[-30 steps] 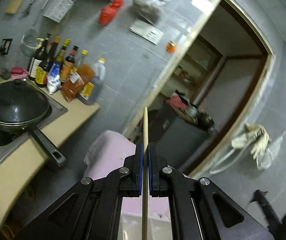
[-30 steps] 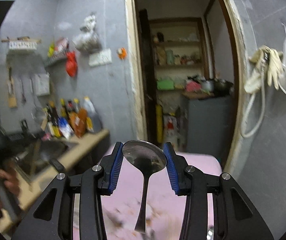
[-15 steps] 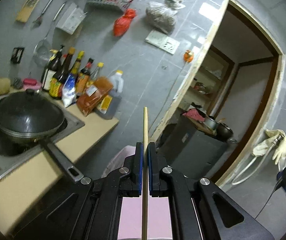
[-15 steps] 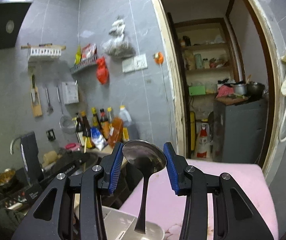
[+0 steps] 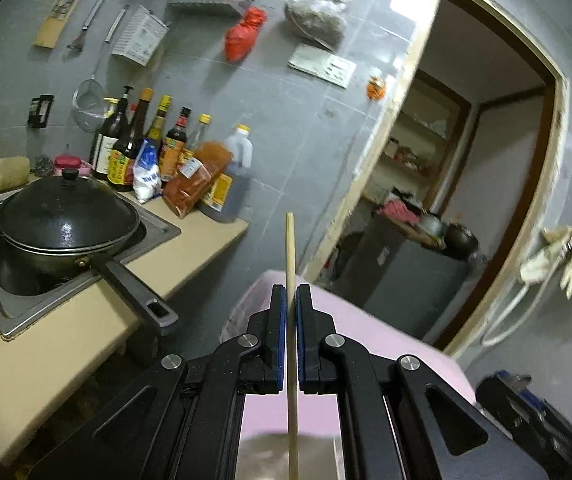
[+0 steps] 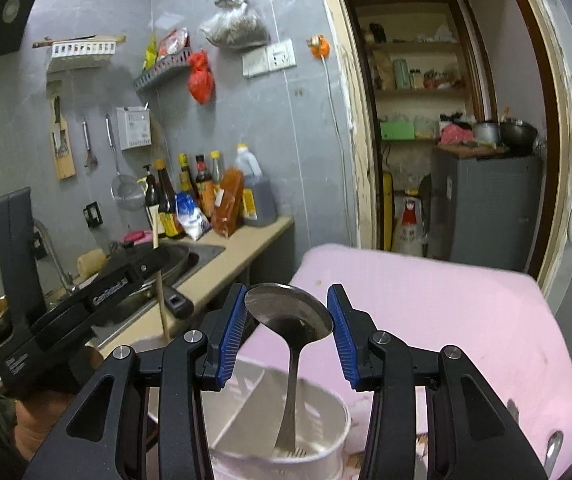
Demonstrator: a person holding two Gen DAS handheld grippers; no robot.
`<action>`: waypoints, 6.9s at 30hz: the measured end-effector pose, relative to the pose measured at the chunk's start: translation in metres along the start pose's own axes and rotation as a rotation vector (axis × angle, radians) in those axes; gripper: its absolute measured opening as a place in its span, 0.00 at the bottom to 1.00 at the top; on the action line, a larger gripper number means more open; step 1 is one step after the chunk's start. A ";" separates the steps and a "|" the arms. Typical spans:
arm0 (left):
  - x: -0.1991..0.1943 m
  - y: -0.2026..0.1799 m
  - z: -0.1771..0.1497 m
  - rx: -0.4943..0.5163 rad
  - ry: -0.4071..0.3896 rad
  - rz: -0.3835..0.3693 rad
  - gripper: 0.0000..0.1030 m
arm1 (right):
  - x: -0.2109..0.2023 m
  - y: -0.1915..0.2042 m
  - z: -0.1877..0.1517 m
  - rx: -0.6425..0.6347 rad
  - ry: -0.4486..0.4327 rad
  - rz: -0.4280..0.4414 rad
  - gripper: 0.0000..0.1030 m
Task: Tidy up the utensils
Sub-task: 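Carry chopstick and spoon over the white caddy and open both tools to drop them, then grasp a silver spoon with the left tool while the right tool grasps a small spoon, then lift both held utensils and carry them toward the white caddy, then lower both utensils into the caddy and open both tools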
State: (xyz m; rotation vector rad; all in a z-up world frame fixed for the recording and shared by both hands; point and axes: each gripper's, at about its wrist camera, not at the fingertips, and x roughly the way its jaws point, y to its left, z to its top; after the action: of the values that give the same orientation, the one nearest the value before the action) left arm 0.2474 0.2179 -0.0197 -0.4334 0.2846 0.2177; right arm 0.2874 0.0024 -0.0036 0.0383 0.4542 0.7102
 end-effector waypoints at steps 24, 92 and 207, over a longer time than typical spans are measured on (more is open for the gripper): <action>-0.065 -0.105 -0.005 0.244 0.051 -0.146 0.92 | -0.127 -0.072 0.016 0.064 -0.183 -0.209 1.00; 0.058 -0.180 -0.205 0.137 0.810 -0.009 0.13 | -0.092 -0.228 -0.130 0.155 0.372 -0.266 0.17; -0.021 -0.005 -0.004 -0.013 0.052 -0.064 0.00 | -0.026 0.001 0.021 -0.009 0.092 0.104 0.03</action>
State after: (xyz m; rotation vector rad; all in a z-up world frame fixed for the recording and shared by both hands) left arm 0.2280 0.2083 -0.0144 -0.4610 0.3199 0.1459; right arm 0.2778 -0.0111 0.0258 0.0206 0.5401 0.8187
